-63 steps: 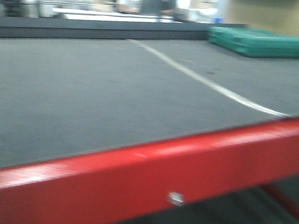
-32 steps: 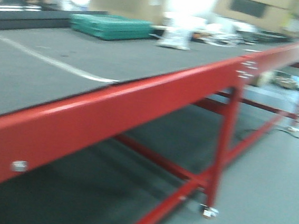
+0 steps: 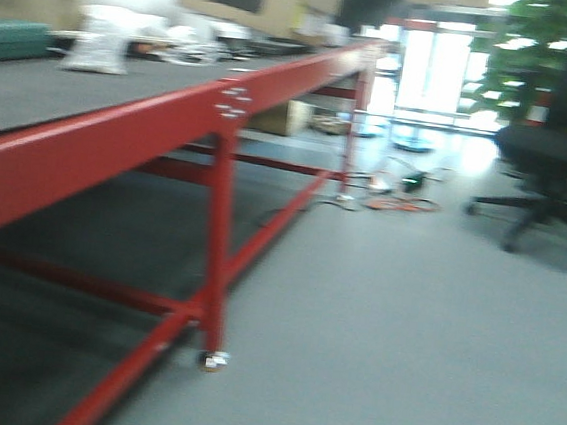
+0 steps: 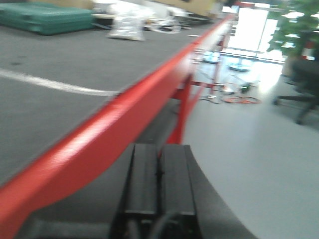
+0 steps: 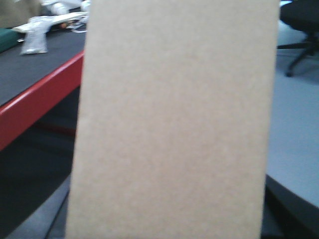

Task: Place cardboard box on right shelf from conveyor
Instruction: 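Turn the base away from the conveyor carrying the box, then drive toward the steel shelf rack with blue bins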

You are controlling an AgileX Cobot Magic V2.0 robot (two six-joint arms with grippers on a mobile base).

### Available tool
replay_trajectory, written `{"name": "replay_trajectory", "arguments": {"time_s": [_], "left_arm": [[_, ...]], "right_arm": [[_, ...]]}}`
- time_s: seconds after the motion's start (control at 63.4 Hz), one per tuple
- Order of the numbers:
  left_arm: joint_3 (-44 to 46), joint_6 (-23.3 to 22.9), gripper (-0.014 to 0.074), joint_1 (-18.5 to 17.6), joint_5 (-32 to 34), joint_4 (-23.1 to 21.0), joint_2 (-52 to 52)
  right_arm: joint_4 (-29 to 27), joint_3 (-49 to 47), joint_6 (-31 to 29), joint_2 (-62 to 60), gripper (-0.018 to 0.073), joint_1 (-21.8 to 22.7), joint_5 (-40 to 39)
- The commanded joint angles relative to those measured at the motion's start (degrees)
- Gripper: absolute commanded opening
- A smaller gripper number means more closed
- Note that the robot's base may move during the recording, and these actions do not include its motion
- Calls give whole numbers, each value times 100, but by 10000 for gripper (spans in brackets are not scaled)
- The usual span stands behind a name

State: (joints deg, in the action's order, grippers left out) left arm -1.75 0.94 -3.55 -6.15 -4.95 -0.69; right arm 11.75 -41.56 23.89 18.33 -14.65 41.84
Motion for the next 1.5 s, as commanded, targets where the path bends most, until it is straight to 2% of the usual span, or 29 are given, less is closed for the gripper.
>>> {"name": "replay_trajectory", "arguments": {"time_s": [0.0, 1.483], "left_arm": [[16, -29, -119, 2, 456, -27, -69], [16, -29, -119, 2, 456, -27, -79]], "right_arm": [[105, -162, -58, 52, 217, 10, -537], [105, -162, -58, 74, 217, 10, -529]]}}
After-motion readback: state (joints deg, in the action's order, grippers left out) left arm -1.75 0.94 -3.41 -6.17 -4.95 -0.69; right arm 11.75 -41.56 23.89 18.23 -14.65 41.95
